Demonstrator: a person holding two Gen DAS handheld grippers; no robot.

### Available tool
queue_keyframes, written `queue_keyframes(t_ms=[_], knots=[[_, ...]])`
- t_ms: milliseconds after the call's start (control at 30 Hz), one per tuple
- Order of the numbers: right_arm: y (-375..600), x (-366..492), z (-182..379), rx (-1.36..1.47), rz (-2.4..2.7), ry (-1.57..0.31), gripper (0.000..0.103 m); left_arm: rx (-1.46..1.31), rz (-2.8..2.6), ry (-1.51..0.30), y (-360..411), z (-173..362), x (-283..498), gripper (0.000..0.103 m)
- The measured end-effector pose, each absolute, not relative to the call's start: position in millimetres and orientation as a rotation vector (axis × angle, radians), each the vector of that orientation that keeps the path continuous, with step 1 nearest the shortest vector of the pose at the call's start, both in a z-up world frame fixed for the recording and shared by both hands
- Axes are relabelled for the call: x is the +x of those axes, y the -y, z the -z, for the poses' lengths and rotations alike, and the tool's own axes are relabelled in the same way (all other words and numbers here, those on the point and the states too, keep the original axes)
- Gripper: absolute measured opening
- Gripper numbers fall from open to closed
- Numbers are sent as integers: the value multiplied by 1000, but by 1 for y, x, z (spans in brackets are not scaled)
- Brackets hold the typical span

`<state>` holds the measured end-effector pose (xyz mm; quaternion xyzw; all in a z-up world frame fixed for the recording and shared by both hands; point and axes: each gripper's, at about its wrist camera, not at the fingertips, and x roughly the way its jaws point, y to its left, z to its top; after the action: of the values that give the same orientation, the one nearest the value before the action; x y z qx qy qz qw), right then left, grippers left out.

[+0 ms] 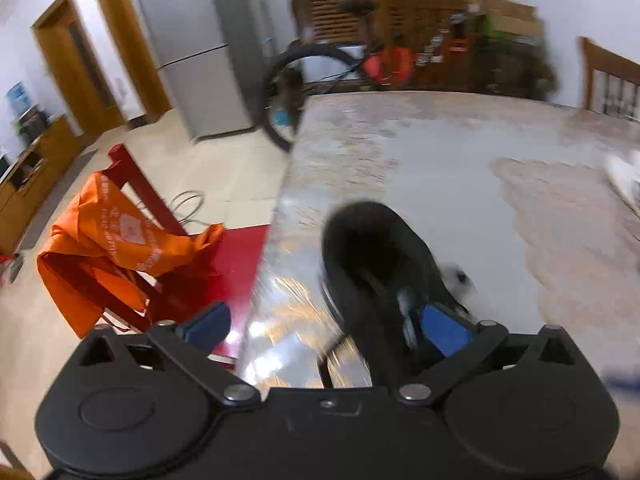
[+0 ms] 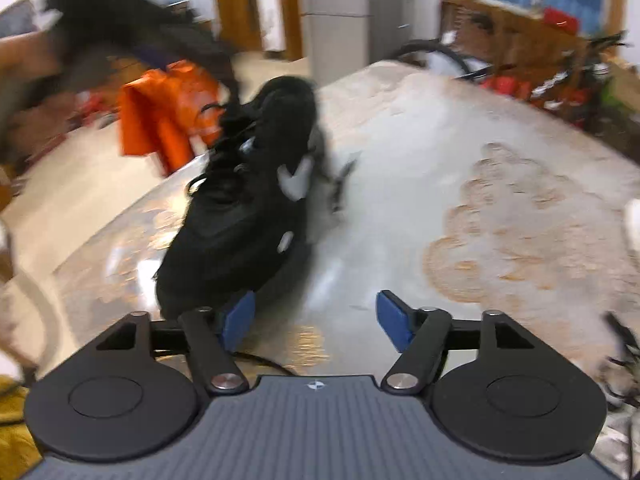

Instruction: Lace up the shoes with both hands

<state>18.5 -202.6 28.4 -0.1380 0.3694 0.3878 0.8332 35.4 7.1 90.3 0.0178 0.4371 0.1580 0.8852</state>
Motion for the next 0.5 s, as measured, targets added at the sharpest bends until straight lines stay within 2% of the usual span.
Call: queue_keyframes(t_ms=[200, 333, 500], knots=[[205, 30, -35, -136, -794, -942, 83, 64, -409, -971, 39, -63, -21, 103], [205, 15, -43, -153, -730, -898, 85, 13, -379, -1038, 38, -47, -26, 103], [218, 17, -48, 48, -636, -943, 93, -28, -321, -1021, 25, -44, -25, 103]])
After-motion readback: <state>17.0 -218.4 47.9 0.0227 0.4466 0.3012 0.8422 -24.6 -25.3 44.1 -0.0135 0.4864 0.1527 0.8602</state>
